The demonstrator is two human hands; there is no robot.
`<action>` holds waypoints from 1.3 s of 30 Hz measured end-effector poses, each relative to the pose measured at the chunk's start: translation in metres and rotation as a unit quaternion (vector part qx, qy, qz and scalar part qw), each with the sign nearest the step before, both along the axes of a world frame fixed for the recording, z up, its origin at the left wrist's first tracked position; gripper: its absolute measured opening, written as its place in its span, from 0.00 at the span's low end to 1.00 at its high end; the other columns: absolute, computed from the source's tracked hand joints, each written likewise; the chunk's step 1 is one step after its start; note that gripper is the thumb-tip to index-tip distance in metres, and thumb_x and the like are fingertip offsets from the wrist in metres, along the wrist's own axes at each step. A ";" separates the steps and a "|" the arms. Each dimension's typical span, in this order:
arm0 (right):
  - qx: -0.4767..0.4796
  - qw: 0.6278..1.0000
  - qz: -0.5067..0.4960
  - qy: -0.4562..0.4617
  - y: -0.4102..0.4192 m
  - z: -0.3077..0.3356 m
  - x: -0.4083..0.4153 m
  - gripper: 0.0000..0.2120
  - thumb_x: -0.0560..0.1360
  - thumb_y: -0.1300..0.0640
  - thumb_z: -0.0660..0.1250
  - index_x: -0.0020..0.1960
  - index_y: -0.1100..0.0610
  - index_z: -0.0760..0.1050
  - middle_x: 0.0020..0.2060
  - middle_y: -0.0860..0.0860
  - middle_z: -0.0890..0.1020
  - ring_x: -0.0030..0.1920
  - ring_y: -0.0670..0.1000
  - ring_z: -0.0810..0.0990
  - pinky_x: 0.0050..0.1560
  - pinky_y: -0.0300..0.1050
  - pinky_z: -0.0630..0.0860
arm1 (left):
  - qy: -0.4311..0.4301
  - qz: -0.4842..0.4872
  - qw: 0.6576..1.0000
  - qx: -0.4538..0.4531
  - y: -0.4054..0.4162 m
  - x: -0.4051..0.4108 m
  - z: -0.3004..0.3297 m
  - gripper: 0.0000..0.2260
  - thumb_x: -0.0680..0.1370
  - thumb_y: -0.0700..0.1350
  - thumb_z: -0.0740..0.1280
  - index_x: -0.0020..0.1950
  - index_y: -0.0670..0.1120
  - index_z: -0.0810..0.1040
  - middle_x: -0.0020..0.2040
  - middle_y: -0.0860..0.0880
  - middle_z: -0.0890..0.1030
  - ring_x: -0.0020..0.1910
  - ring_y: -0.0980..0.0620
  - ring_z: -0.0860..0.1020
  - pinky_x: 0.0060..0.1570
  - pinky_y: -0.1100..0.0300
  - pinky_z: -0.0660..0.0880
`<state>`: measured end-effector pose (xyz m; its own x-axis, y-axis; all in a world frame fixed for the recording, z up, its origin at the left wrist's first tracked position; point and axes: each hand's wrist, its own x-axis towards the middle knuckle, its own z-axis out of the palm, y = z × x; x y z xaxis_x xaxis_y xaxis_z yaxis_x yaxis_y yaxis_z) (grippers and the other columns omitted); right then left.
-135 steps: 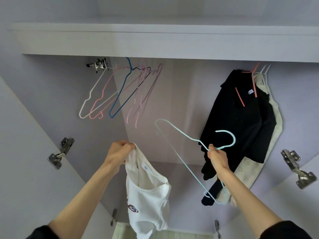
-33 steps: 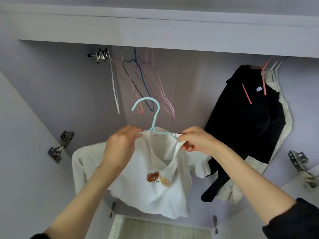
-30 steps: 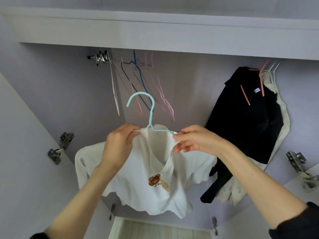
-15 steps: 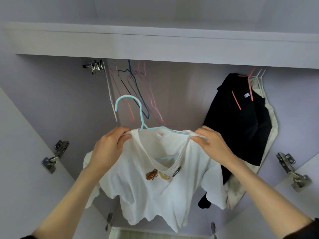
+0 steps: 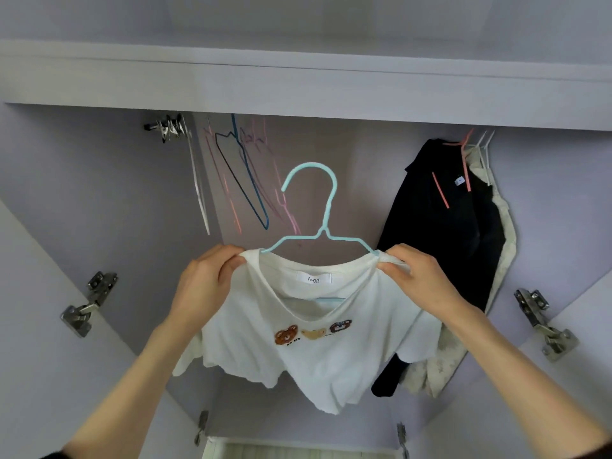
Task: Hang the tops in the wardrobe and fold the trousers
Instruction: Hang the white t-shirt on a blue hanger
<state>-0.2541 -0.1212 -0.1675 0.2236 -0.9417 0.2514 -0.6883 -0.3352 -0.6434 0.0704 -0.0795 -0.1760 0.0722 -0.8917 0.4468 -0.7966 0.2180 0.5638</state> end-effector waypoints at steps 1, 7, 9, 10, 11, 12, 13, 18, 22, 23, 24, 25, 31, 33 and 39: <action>-0.005 1.000 -0.005 0.005 0.000 -0.001 -0.001 0.05 0.76 0.55 0.66 0.44 0.56 0.76 0.37 0.45 0.74 0.38 0.42 0.73 0.40 0.35 0.67 | -0.002 -0.003 1.000 -0.002 -0.002 -0.002 0.001 0.07 0.80 0.40 0.61 0.52 0.43 0.79 0.46 0.50 0.80 0.44 0.48 0.77 0.45 0.54 0.72; -0.081 0.995 0.025 0.051 0.006 0.008 0.006 0.09 0.74 0.58 0.69 0.54 0.56 0.79 0.42 0.47 0.78 0.46 0.49 0.75 0.51 0.44 0.72 | 0.017 -0.015 0.999 0.039 -0.008 -0.015 -0.009 0.07 0.80 0.40 0.62 0.52 0.41 0.80 0.45 0.52 0.79 0.45 0.48 0.78 0.44 0.60 0.68; 0.000 0.999 0.047 -0.007 0.008 0.018 0.016 0.04 0.76 0.60 0.66 0.47 0.56 0.80 0.35 0.51 0.79 0.38 0.49 0.76 0.45 0.44 0.74 | 0.008 -0.023 0.998 0.051 -0.010 -0.019 -0.014 0.07 0.80 0.41 0.62 0.51 0.42 0.80 0.45 0.53 0.79 0.47 0.48 0.78 0.47 0.57 0.70; 0.062 0.996 0.055 -0.035 0.007 0.022 0.016 0.06 0.77 0.61 0.65 0.44 0.56 0.80 0.33 0.51 0.78 0.35 0.47 0.76 0.42 0.42 0.74 | -0.003 -0.033 0.998 0.053 -0.011 -0.021 -0.017 0.07 0.79 0.41 0.63 0.51 0.43 0.80 0.46 0.52 0.79 0.47 0.48 0.77 0.48 0.56 0.71; 0.117 0.989 0.062 -0.058 0.007 0.024 0.013 0.07 0.77 0.61 0.64 0.43 0.56 0.79 0.31 0.50 0.77 0.32 0.45 0.75 0.39 0.38 0.73 | -0.011 -0.051 0.997 0.055 -0.011 -0.024 -0.018 0.07 0.79 0.43 0.63 0.52 0.43 0.80 0.46 0.52 0.79 0.48 0.48 0.77 0.49 0.55 0.71; 0.164 0.981 0.067 -0.081 0.008 0.025 0.008 0.08 0.77 0.62 0.63 0.43 0.57 0.79 0.29 0.49 0.76 0.31 0.43 0.74 0.37 0.36 0.73 | -0.019 -0.080 0.995 0.058 -0.011 -0.028 -0.019 0.09 0.79 0.46 0.64 0.53 0.43 0.80 0.47 0.52 0.79 0.49 0.49 0.77 0.50 0.56 0.71; 0.200 0.972 0.069 -0.104 0.009 0.023 0.003 0.08 0.77 0.63 0.63 0.43 0.58 0.79 0.29 0.48 0.75 0.30 0.43 0.75 0.37 0.35 0.73 | -0.030 -0.112 0.991 0.066 -0.010 -0.033 -0.021 0.13 0.78 0.51 0.63 0.55 0.44 0.80 0.49 0.52 0.79 0.50 0.52 0.76 0.50 0.57 0.71; 0.302 0.943 0.062 -0.123 0.015 0.006 -0.019 0.09 0.78 0.63 0.61 0.43 0.59 0.79 0.35 0.54 0.77 0.35 0.44 0.78 0.43 0.37 0.75 | -0.018 -0.154 0.980 0.128 -0.017 -0.066 -0.042 0.10 0.79 0.49 0.63 0.51 0.44 0.79 0.47 0.51 0.80 0.46 0.51 0.78 0.48 0.57 0.74; 0.366 0.913 0.026 -0.179 0.013 0.001 -0.042 0.10 0.79 0.64 0.61 0.44 0.61 0.79 0.34 0.53 0.79 0.36 0.45 0.79 0.42 0.36 0.76 | -0.045 -0.176 0.980 0.086 -0.028 -0.083 -0.049 0.09 0.80 0.42 0.63 0.56 0.45 0.80 0.52 0.49 0.81 0.52 0.50 0.78 0.55 0.54 0.75; 0.391 0.895 0.009 -0.215 0.012 0.001 -0.049 0.10 0.78 0.65 0.61 0.45 0.61 0.80 0.34 0.52 0.80 0.37 0.47 0.80 0.41 0.37 0.75 | -0.051 -0.185 0.979 0.067 -0.031 -0.087 -0.045 0.10 0.80 0.41 0.62 0.58 0.46 0.80 0.54 0.50 0.80 0.54 0.51 0.77 0.57 0.56 0.74; 0.415 0.875 -0.004 -0.250 0.011 0.000 -0.052 0.09 0.78 0.66 0.60 0.46 0.61 0.80 0.35 0.53 0.81 0.38 0.48 0.80 0.41 0.37 0.76 | -0.057 -0.190 0.979 0.045 -0.033 -0.089 -0.039 0.11 0.80 0.40 0.62 0.58 0.47 0.80 0.56 0.50 0.79 0.56 0.52 0.75 0.58 0.58 0.73; 0.432 0.857 -0.012 -0.281 0.007 0.002 -0.057 0.09 0.78 0.67 0.60 0.47 0.62 0.80 0.37 0.53 0.81 0.38 0.48 0.81 0.40 0.36 0.76 | -0.064 -0.198 0.978 0.014 -0.036 -0.094 -0.029 0.11 0.80 0.38 0.61 0.58 0.47 0.80 0.55 0.50 0.79 0.56 0.53 0.74 0.57 0.58 0.72; 0.423 0.802 -0.014 -0.421 -0.011 0.005 -0.054 0.15 0.77 0.72 0.55 0.54 0.61 0.77 0.43 0.51 0.84 0.38 0.45 0.82 0.38 0.34 0.78 | -0.171 -0.179 0.941 -0.232 -0.046 -0.116 0.040 0.19 0.72 0.33 0.55 0.60 0.45 0.74 0.60 0.44 0.75 0.61 0.42 0.71 0.59 0.49 0.69; 0.409 0.790 0.001 -0.457 -0.018 0.004 -0.054 0.15 0.79 0.71 0.55 0.57 0.59 0.75 0.45 0.51 0.85 0.41 0.46 0.84 0.40 0.35 0.79 | -0.233 -0.134 0.920 -0.285 -0.051 -0.122 0.059 0.24 0.70 0.31 0.58 0.65 0.47 0.70 0.67 0.43 0.69 0.68 0.39 0.65 0.67 0.45 0.61; 0.348 0.758 0.058 -0.549 -0.048 0.014 -0.059 0.14 0.80 0.68 0.54 0.61 0.57 0.72 0.53 0.52 0.83 0.52 0.51 0.83 0.46 0.39 0.80 | -0.351 0.016 0.886 -0.304 -0.082 -0.136 0.096 0.46 0.66 0.30 0.67 0.76 0.53 0.49 0.76 0.44 0.50 0.74 0.34 0.46 0.64 0.29 0.41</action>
